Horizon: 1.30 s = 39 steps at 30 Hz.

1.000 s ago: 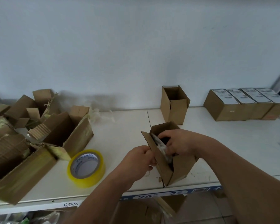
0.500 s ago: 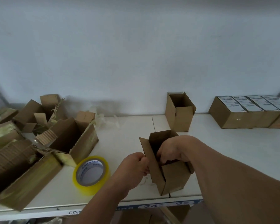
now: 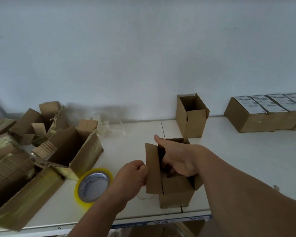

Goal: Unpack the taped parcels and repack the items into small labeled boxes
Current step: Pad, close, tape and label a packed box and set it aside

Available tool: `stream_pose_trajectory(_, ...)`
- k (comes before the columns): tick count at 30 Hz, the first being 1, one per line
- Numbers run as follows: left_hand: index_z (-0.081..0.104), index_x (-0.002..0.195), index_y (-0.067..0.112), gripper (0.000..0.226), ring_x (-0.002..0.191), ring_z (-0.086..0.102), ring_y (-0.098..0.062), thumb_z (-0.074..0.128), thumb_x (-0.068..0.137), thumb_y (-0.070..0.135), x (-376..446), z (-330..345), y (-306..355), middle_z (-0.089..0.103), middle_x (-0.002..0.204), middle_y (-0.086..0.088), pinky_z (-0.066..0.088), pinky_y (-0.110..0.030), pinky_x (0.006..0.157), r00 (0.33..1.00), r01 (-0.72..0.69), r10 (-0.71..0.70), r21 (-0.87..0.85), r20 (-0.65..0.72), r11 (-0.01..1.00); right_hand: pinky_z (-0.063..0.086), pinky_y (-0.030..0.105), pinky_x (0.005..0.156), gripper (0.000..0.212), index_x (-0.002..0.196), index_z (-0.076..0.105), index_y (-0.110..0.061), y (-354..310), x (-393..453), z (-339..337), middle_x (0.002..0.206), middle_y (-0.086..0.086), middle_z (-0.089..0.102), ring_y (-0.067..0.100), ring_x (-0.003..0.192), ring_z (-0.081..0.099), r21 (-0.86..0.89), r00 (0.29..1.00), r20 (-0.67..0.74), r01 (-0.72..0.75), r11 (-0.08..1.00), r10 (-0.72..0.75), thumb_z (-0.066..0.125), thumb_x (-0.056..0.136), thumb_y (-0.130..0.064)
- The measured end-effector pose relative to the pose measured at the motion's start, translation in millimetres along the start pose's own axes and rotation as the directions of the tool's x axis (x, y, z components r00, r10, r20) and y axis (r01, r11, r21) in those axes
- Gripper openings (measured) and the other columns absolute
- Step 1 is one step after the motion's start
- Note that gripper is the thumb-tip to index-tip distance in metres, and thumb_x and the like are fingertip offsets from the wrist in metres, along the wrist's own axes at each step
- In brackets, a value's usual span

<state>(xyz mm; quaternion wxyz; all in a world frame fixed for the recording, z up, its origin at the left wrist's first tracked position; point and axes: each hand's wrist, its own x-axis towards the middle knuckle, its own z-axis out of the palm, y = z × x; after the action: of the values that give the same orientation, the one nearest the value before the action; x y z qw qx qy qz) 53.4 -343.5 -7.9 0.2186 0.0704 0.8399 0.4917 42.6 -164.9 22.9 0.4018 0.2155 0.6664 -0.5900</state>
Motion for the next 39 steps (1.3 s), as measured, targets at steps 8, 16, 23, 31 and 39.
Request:
stream_pose_trajectory(8, 0.062, 0.076, 0.011, 0.031, 0.071, 0.065, -0.018, 0.045, 0.1, 0.017, 0.6, 0.0, 1.6, 0.065, 0.07, -0.002, 0.058, -0.034, 0.073, 0.998, 0.015, -0.017, -0.041, -0.056, 0.999, 0.047, 0.043, 0.098, 0.11, 0.112, 0.067, -0.022, 3.3, 25.1, 6.2, 0.112, 0.004, 0.07, 0.024, 0.103, 0.066, -0.132, 0.971, -0.236, -0.007, 0.991, -0.024, 0.054, 0.035, -0.099)
stream_pose_trajectory(16, 0.062, 0.085, 0.008, 0.029, 0.081, 0.062, -0.029, 0.042, 0.1, 0.023, 1.7, -2.7, -4.3, 0.064, 0.084, -0.013, 0.054, -0.043, 0.075, 0.997, 0.024, -0.022, 0.024, -0.071, 0.999, 0.042, 0.041, 0.104, 0.093, 0.124, 0.055, -0.022, -3.7, 18.3, 23.7, 0.122, 0.004, 0.061, 0.022, 0.112, 0.058, -0.071, 0.977, -0.2, 0.065, 0.995, -0.078, 0.055, 0.061, -0.09)
stream_pose_trajectory(23, 0.052, 0.075, 0.01, 0.027, 0.064, 0.044, -0.017, 0.043, 0.099, 0.02, -2.3, -5.0, 1.6, 0.051, 0.07, -0.006, 0.037, -0.031, 0.061, 0.993, -0.031, 0.039, 0.073, -0.113, 0.997, 0.04, 0.048, 0.106, 0.114, 0.139, 0.048, -0.024, -15.6, -4.6, 29.0, 0.134, 0.006, 0.056, 0.027, 0.115, 0.057, -0.305, 0.931, -0.358, -0.05, 0.951, -0.066, 0.031, 0.056, -0.101)
stream_pose_trajectory(31, 0.054, 0.081, 0.003, 0.027, 0.064, 0.041, -0.017, 0.045, 0.099, 0.022, -13.7, -24.5, 0.2, 0.049, 0.072, -0.009, 0.035, -0.031, 0.058, 0.98, -0.014, 0.035, 0.107, -0.198, 0.994, 0.057, 0.035, 0.082, 0.097, 0.127, 0.058, -0.009, -30.9, -38.2, 39.3, 0.1, 0.016, 0.074, 0.022, 0.083, 0.074, -0.386, 0.934, -0.349, -0.066, 0.92, -0.079, 0.013, 0.084, -0.084)
stream_pose_trajectory(39, 0.057, 0.085, 0.004, 0.026, 0.063, 0.045, -0.016, 0.046, 0.099, 0.023, -27.4, -38.2, -10.6, 0.056, 0.073, -0.011, 0.035, -0.029, 0.056, 0.973, -0.021, 0.061, 0.178, -0.222, 0.984, 0.055, 0.035, 0.09, 0.057, 0.139, 0.041, -0.012, -10.4, -36.4, 62.9, 0.106, 0.014, 0.071, 0.021, 0.091, 0.071, -0.543, 0.881, -0.377, 0.039, 0.839, -0.285, 0.021, 0.103, -0.052)
